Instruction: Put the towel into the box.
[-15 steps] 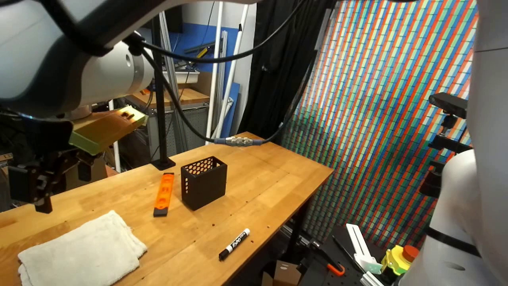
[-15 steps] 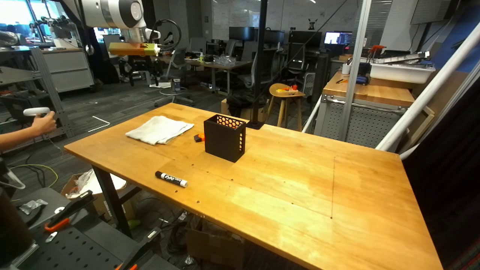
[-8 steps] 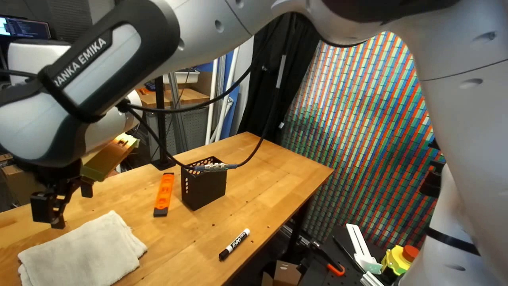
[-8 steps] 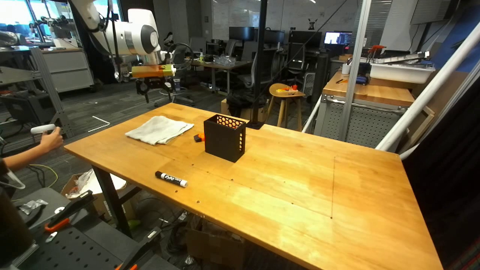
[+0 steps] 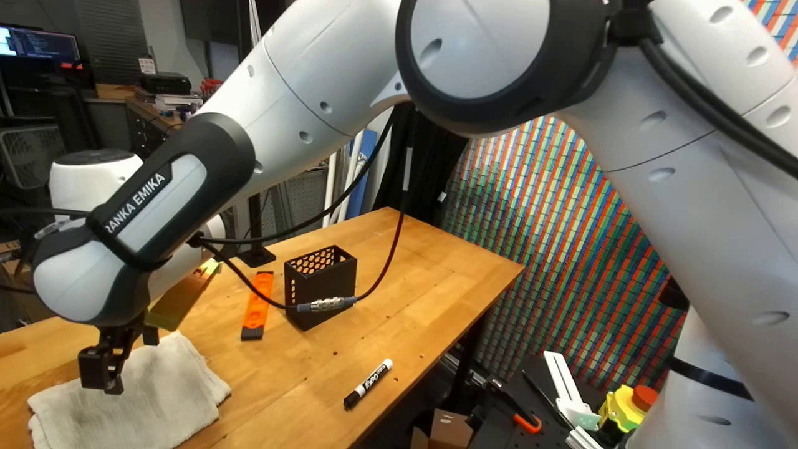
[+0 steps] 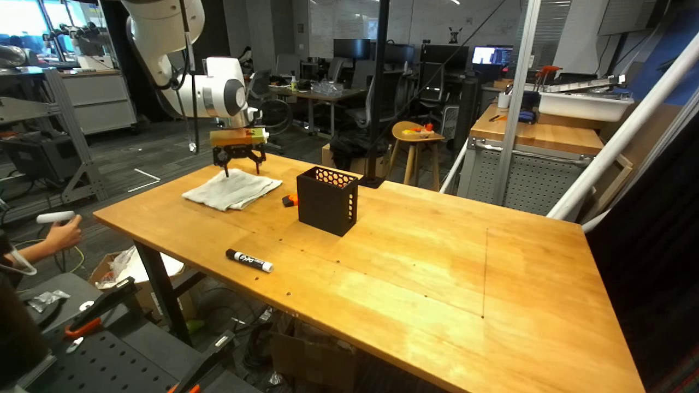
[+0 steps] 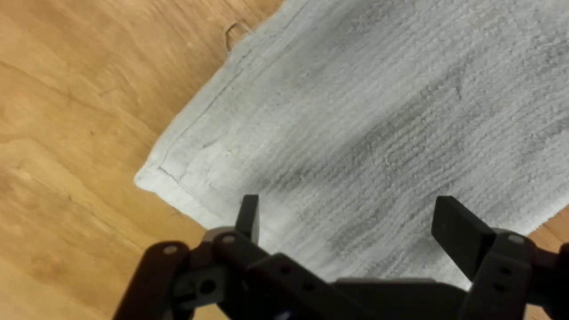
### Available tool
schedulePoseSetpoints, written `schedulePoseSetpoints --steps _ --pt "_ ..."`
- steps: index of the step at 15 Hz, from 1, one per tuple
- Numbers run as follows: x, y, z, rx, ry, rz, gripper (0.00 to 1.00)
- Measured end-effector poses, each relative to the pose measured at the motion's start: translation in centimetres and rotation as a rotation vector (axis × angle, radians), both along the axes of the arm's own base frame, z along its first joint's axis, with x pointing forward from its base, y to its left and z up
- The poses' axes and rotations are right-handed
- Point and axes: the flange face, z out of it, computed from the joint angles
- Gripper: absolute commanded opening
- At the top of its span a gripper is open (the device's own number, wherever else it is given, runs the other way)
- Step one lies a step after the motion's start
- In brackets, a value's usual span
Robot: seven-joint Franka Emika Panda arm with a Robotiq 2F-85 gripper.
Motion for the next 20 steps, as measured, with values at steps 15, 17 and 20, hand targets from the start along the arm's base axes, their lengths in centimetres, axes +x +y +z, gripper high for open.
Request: schedulePoseSetpoints --steps 15,17,20 --pt "-2.4 -0.8 -5.8 -0.023 0.089 -0.015 0.05" --pt "-3.5 -0.8 -5.1 -0.028 0.102 -0.021 0.0" --pt "-5.6 -0.8 -3.3 -0.033 0.12 -0.04 0.02"
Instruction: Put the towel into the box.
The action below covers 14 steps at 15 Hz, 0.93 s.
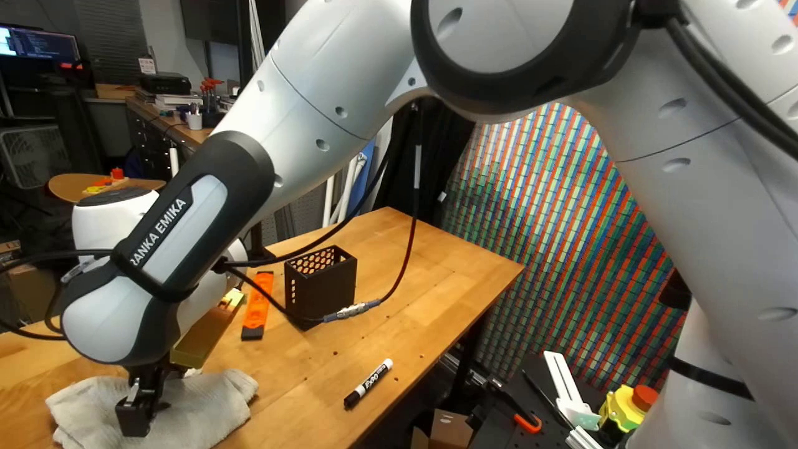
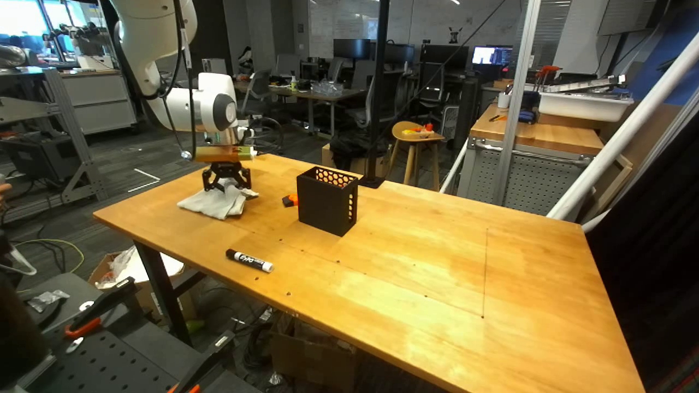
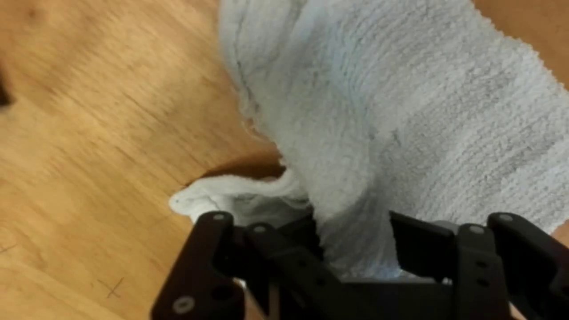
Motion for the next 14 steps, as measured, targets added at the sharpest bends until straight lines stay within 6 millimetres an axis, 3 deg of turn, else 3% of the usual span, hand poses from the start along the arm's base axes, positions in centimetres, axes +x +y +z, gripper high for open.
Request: schedulePoseSetpoints --steps 3,8,11,14 --pt "-1.9 0.0 2.5 0.011 0.012 -0.041 0.01" --pt "-4.2 -0.8 8.7 0.055 -0.004 -0.157 0.01" --pt "-3.9 -3.0 13.0 0.087 -0.045 -0.223 0.01" --pt "-2.1 -7.2 17.6 0.112 -0.098 -0.297 0.01"
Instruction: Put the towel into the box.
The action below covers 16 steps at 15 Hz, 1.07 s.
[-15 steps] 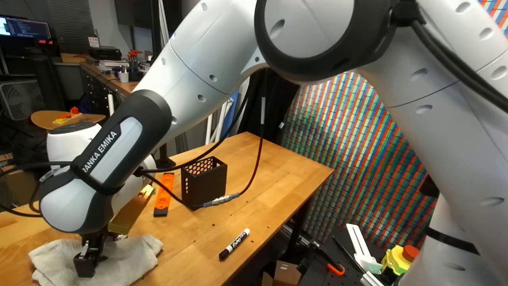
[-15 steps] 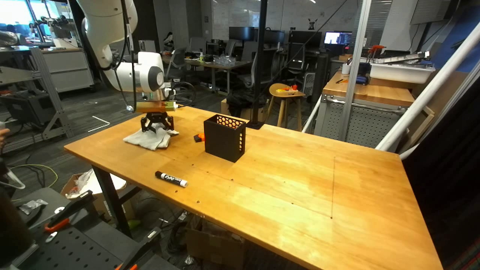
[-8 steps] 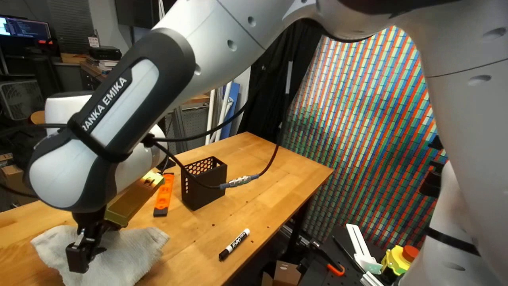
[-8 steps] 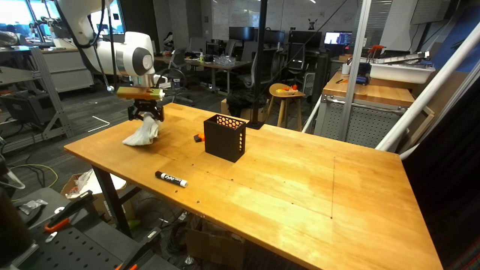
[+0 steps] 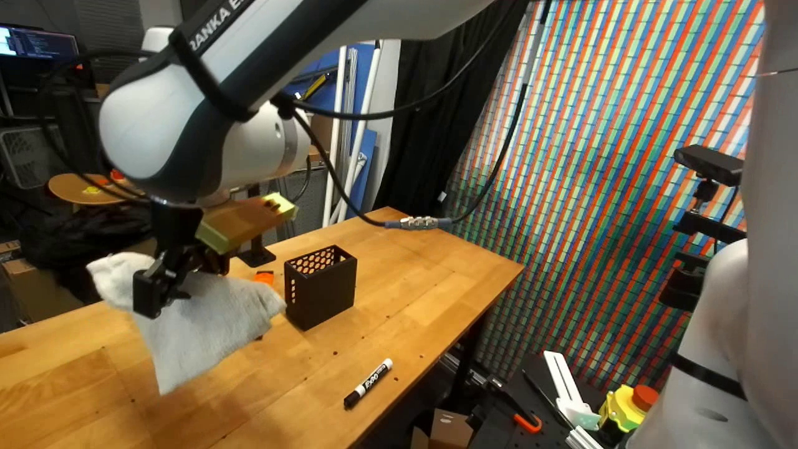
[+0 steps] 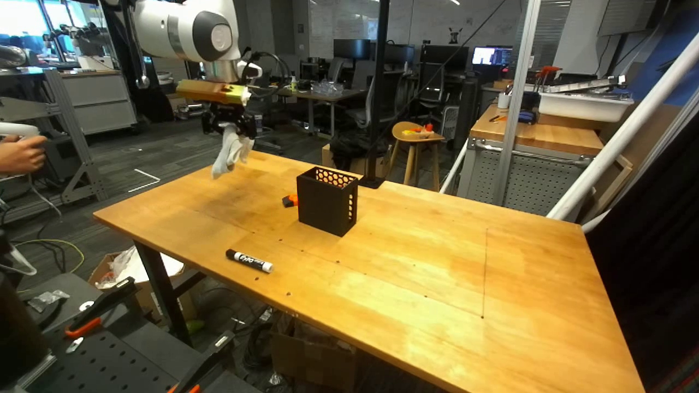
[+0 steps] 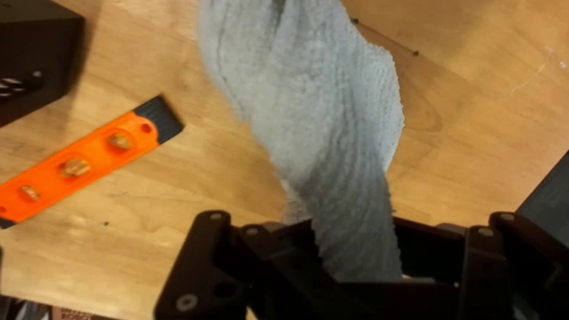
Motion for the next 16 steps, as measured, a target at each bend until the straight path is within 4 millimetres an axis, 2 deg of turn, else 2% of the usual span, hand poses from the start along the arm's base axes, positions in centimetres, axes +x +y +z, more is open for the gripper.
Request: schedulePoseSetpoints --steps 3,6,11,14,16 --pt "2.0 -5.9 3.9 0.012 -0.042 -0.067 0.01" --pt "3.3 -11.8 6.1 0.017 -0.064 -0.124 0.01" --pt "4.3 -20.0 6.6 0.001 -0.082 -0.203 0.01" --pt "4.9 -23.4 6.9 -0.011 -0.095 -0.248 0.01" --pt "5.2 -24.7 6.8 -0.015 -0.098 -0.268 0.01"
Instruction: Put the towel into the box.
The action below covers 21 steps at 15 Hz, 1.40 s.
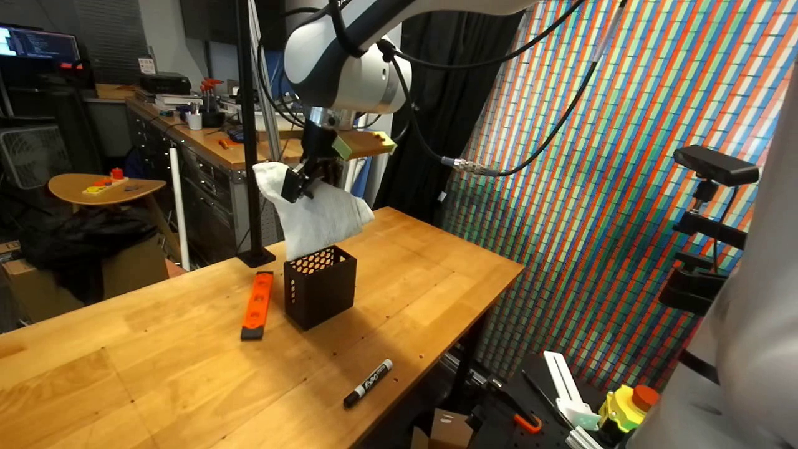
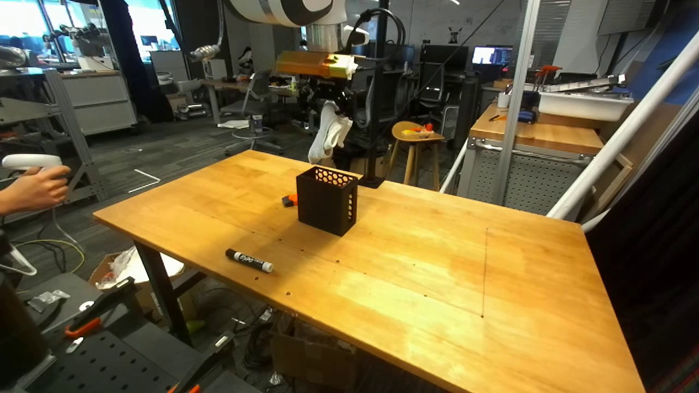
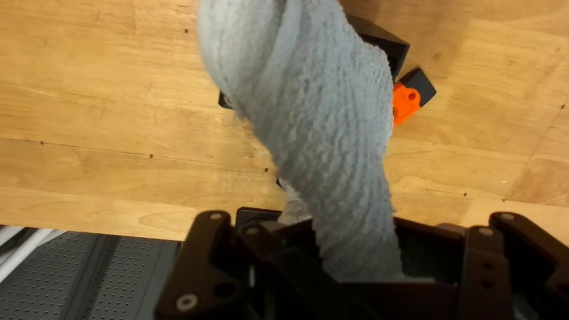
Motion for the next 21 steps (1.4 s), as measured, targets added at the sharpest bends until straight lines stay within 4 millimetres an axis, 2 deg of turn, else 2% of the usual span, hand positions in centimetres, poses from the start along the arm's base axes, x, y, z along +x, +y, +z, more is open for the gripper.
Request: schedulePoseSetpoints --steps 3,11,14,21 --pt "0.4 -1.1 -1.1 -0.002 0.007 -0.018 0.01" --pt "1.0 -2.6 -5.7 -0.03 0.03 -0.014 0.01" --pt "0.9 -2.4 -7.5 -0.029 0.055 -0.009 0.01" --pt "0.5 -0.4 -12.0 -0.013 0.124 0.023 0.01"
